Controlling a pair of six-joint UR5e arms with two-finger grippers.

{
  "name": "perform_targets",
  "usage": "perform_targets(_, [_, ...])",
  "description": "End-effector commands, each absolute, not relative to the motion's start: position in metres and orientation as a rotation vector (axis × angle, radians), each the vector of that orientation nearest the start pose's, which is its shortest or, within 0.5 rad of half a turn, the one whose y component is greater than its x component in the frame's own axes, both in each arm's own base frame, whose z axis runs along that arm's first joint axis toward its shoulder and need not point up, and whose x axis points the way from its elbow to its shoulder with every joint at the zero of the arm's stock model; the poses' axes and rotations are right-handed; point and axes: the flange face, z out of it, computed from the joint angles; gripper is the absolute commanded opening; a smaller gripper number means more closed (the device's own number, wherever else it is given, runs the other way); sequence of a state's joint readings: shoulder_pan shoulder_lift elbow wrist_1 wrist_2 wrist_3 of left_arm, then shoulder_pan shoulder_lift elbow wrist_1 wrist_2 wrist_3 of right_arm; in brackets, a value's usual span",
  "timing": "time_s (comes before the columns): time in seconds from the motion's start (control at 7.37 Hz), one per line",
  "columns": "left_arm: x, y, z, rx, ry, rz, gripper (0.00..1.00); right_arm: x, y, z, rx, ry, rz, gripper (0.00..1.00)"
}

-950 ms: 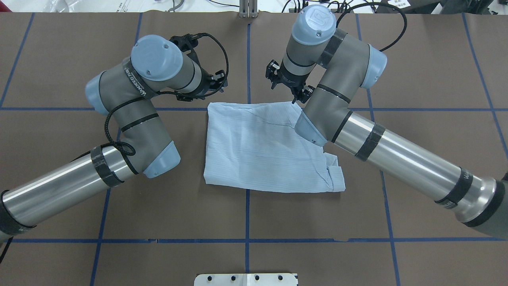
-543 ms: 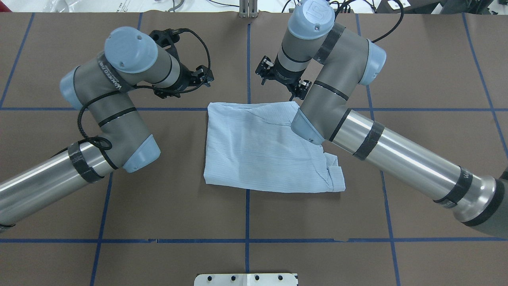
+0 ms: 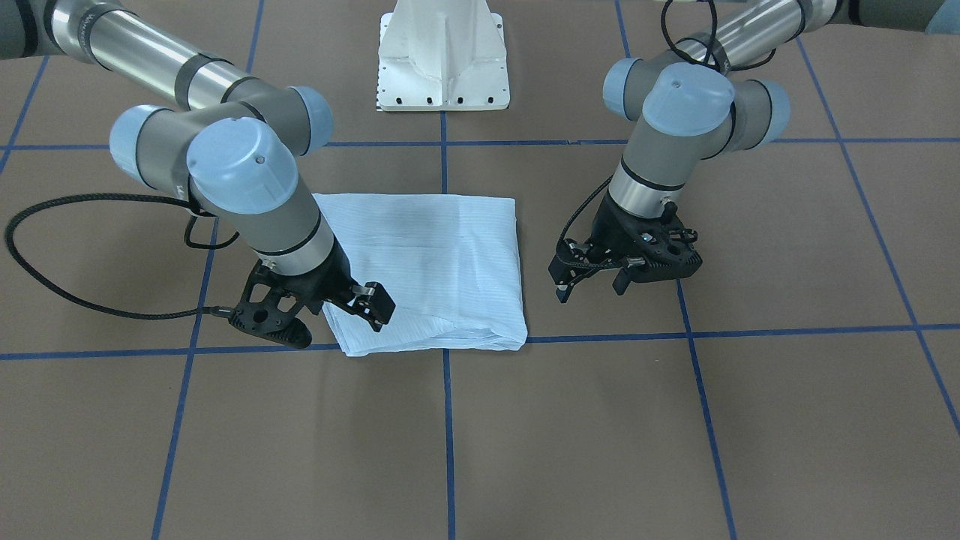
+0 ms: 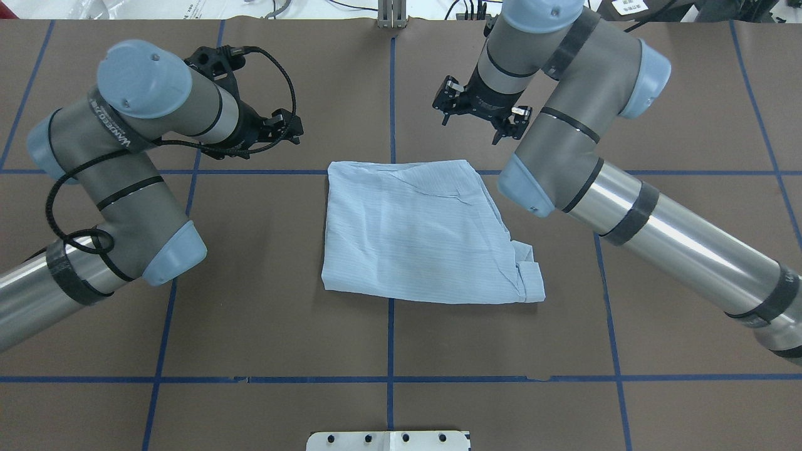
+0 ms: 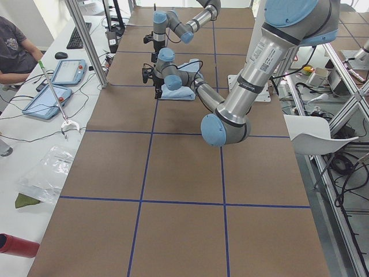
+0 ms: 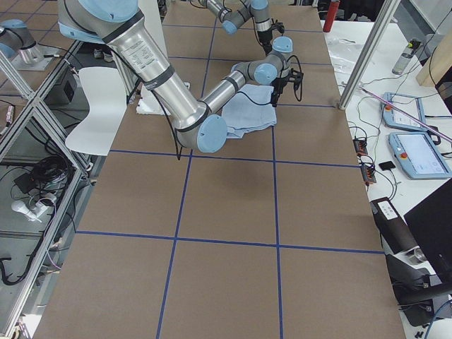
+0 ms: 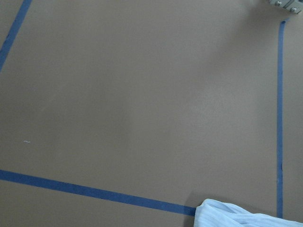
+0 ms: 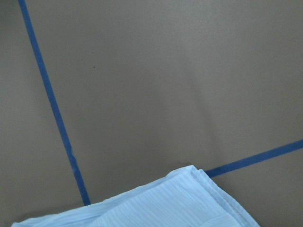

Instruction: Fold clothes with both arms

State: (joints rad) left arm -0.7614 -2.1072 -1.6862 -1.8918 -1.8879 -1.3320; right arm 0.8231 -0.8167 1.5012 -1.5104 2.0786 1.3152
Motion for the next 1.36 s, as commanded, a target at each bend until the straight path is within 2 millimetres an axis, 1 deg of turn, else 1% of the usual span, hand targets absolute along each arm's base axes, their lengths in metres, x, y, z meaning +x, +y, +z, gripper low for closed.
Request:
perform_targets(0.0, [0.375,-0.503,0.248,0.198,0.989,-0.313,1.0,-0.364,-0.591,0.24,0.011,-0.81,0.222,1.0])
perform_targets(0.14, [0.36,-0.491,0.244,0.199,0.968,-0.293,1.0,-0.334,-0.603,0.26,-0.007,-0.82,0.2,1.0])
perform_targets(0.27, [0.341,-0.481,0.247,0.209,0.947,-0.26,1.0,-0.297,-0.615,0.283,-0.008,-0.823,0.182,1.0])
perform_targets(0.41, [0.314,-0.477,0.261,0.208,0.942,-0.236,1.0,-0.257,-0.622,0.307,0.004,-0.828,0.153,1.0])
perform_targets(0.54, [0.284,-0.472,0.282,0.205,0.937,-0.162,1.0,-0.22,-0.625,0.339,-0.003,-0.821,0.134,1.0])
perform_targets(0.68, [0.251,-0.472,0.304,0.225,0.91,-0.138,1.0,-0.178,-0.629,0.365,0.015,-0.798,0.116,1.0])
perform_targets(0.81, [0.209,-0.469,0.331,0.273,0.858,-0.089,1.0,-0.139,-0.613,0.395,0.014,-0.763,0.066,1.0])
perform_targets(0.95, [0.173,-0.47,0.348,0.276,0.86,-0.029,1.0,-0.092,-0.609,0.422,0.032,-0.733,-0.021,1.0])
perform_targets(1.09, [0.131,-0.471,0.375,0.3,0.828,0.02,1.0,-0.053,-0.602,0.449,0.024,-0.71,-0.088,1.0])
perform_targets(1.22, [0.092,-0.469,0.405,0.339,0.769,0.083,1.0,-0.02,-0.592,0.479,0.022,-0.7,-0.135,1.0])
